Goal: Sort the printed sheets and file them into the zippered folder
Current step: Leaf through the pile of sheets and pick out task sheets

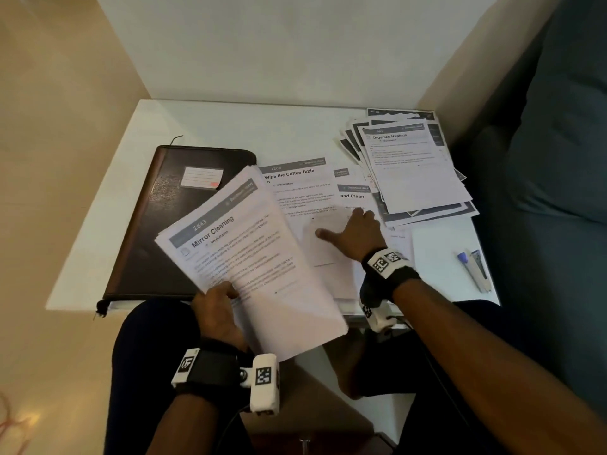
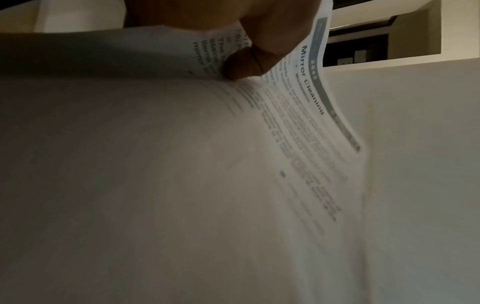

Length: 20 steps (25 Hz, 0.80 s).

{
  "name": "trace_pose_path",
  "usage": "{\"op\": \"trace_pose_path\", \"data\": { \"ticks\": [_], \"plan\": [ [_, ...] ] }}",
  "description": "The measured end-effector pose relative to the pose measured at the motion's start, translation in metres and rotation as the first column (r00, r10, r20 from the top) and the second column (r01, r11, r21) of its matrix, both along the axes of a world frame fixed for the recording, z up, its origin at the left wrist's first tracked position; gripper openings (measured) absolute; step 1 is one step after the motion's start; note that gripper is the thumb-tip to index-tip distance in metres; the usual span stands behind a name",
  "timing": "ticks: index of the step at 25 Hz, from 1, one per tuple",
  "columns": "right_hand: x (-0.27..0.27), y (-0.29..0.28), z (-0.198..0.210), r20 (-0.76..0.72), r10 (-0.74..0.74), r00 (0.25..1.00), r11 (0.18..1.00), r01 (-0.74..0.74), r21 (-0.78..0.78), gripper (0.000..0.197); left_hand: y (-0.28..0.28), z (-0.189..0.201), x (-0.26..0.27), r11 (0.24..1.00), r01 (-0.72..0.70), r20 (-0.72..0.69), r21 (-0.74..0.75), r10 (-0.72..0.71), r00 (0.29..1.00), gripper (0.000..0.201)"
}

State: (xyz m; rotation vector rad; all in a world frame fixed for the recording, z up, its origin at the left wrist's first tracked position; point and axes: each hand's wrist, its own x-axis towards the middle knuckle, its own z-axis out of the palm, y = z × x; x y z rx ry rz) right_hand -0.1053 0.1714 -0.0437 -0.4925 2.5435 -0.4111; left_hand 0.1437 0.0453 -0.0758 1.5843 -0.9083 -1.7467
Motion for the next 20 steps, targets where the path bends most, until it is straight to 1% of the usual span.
{"op": "trace_pose_path", "data": {
  "ticks": [1,2,4,5,6,7,9,10,11,12,13,14,15,16,18,20],
  "plan": [
    [0.0,0.0,-0.007,-0.007,0.028,1.0,0.998,-0.027,0.053,0.119,-0.002,-0.004,0.001,1.0,0.008,0.021,0.022,-0.008,1.0,0.016],
    [0.002,0.0,-0.012,-0.012,0.032,0.999,0.998,-0.031,0.062,0.121,-0.005,-0.009,0.003,0.999,0.018,0.026,0.051,-0.019,0.999,0.013],
    [0.0,0.0,-0.023,-0.003,0.001,1.0,0.999,-0.001,0.034,0.119,-0.007,-0.01,0.005,0.997,0.032,0.02,0.076,-0.033,0.999,0.007],
    [-0.002,0.0,-0.025,0.009,-0.012,1.0,1.0,0.012,0.012,0.116,-0.006,-0.01,0.005,0.997,0.049,0.01,0.059,-0.05,0.999,0.005],
    [-0.005,0.001,-0.026,0.024,-0.015,1.0,1.0,0.015,-0.017,0.11,-0.003,-0.007,0.004,0.997,0.052,-0.005,0.053,-0.052,0.999,0.005],
    [-0.008,0.003,-0.026,0.034,-0.012,0.999,0.998,0.014,-0.065,0.099,-0.002,-0.006,0.004,0.997,0.072,-0.002,0.035,-0.072,0.997,0.005],
    [-0.016,0.01,-0.022,0.028,-0.028,0.999,0.981,0.033,-0.192,0.068,0.0,-0.003,0.002,0.998,0.042,-0.027,0.053,-0.041,0.999,0.005],
    [-0.022,0.016,-0.019,0.001,-0.054,0.999,0.966,0.053,-0.253,0.054,0.0,-0.004,0.003,0.997,0.018,-0.056,0.077,-0.014,0.998,0.004],
    [-0.03,0.023,-0.015,-0.031,-0.105,0.994,0.945,0.09,-0.316,0.043,-0.002,-0.005,0.004,0.998,0.02,-0.065,0.064,-0.016,0.998,0.006],
    [-0.042,0.033,-0.012,-0.048,-0.189,0.981,0.913,0.158,-0.375,0.037,-0.001,-0.003,0.002,0.997,0.028,-0.086,0.065,-0.022,0.996,0.004],
    [-0.055,0.042,-0.007,-0.048,-0.287,0.957,0.87,0.24,-0.43,0.032,0.0,-0.001,0.0,0.998,0.032,-0.104,0.061,-0.025,0.994,0.008],
    [-0.07,0.052,-0.001,-0.044,-0.371,0.928,0.831,0.31,-0.462,0.031,0.003,0.001,0.0,0.996,0.044,-0.118,0.077,-0.035,0.992,0.013],
    [-0.083,0.062,0.005,-0.047,-0.428,0.903,0.809,0.359,-0.466,0.031,0.004,0.001,-0.001,0.995,0.049,-0.133,0.085,-0.038,0.99,0.015],
    [-0.097,0.069,0.011,-0.057,-0.458,0.887,0.806,0.387,-0.447,0.035,0.004,0.001,-0.002,0.994,0.045,-0.145,0.102,-0.03,0.989,0.017],
    [-0.12,0.079,0.018,-0.09,-0.453,0.887,0.839,0.39,-0.381,0.044,-0.002,-0.007,0.0,0.989,0.02,-0.138,0.147,0.0,0.99,0.016],
    [-0.138,0.083,0.018,-0.129,-0.417,0.9,0.884,0.368,-0.287,0.052,-0.005,-0.014,0.001,0.987,0.005,-0.117,0.16,0.014,0.993,0.007]
  ]
}}
